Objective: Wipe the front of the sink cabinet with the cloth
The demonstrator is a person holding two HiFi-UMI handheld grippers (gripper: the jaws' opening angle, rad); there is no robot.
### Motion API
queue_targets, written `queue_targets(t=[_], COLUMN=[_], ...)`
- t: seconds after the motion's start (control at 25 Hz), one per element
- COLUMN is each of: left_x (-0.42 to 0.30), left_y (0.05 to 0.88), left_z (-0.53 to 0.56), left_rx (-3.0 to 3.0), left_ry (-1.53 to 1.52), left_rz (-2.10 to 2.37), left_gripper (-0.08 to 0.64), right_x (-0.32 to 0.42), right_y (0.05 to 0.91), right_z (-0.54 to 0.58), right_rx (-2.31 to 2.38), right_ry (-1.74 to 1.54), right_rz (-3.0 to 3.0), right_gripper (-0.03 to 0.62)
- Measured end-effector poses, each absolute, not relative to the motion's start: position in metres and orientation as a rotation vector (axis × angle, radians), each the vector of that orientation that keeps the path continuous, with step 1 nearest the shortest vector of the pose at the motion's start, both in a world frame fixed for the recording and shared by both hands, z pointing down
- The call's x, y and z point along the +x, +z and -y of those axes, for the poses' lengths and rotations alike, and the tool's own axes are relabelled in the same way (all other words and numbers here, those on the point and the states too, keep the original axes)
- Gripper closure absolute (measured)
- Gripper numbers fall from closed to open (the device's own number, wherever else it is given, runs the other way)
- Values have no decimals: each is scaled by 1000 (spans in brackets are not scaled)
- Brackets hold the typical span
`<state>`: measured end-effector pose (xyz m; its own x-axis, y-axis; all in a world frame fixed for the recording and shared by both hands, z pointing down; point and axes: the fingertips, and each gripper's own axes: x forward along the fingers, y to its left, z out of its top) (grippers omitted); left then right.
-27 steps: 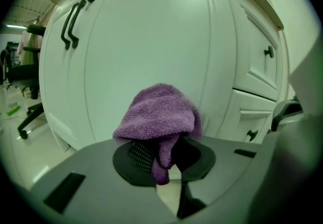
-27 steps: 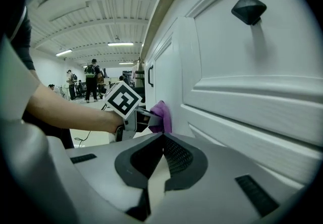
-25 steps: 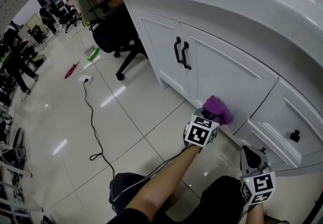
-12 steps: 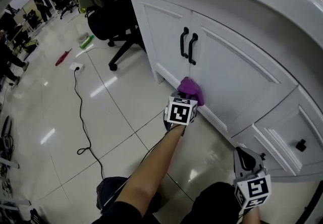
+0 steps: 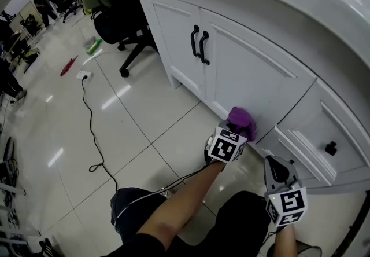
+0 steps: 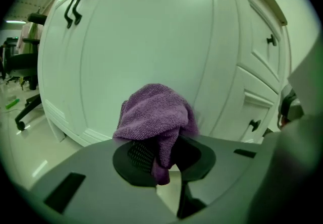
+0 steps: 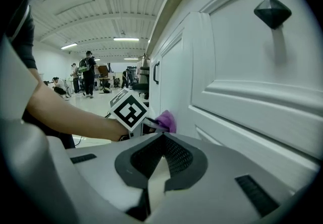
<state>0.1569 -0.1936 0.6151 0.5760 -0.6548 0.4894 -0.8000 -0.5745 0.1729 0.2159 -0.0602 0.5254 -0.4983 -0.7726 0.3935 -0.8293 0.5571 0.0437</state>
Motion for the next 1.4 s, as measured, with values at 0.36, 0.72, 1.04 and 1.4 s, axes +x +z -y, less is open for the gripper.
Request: queue_targets(t=[0.36, 0.72, 1.04, 1.4], left_x=[214, 197, 128, 17], left_y=[622, 666, 674, 676], left_z=[135, 157, 213, 285], left_rx=[2546, 2451, 2373, 2146], left_ry=[593, 661, 630, 568], left_rz=[994, 998, 1122, 1436], left_gripper=[491, 491, 491, 491], right_x=[231, 229, 211, 195], right_y=[521, 539, 557, 562], right_z=[57, 62, 72, 82], right_rx=[1343, 1315, 1280, 1274], right_ry=[238, 254, 263, 230], right_rz=[2450, 2437, 2406, 2370], right_gripper=[592, 592, 592, 592])
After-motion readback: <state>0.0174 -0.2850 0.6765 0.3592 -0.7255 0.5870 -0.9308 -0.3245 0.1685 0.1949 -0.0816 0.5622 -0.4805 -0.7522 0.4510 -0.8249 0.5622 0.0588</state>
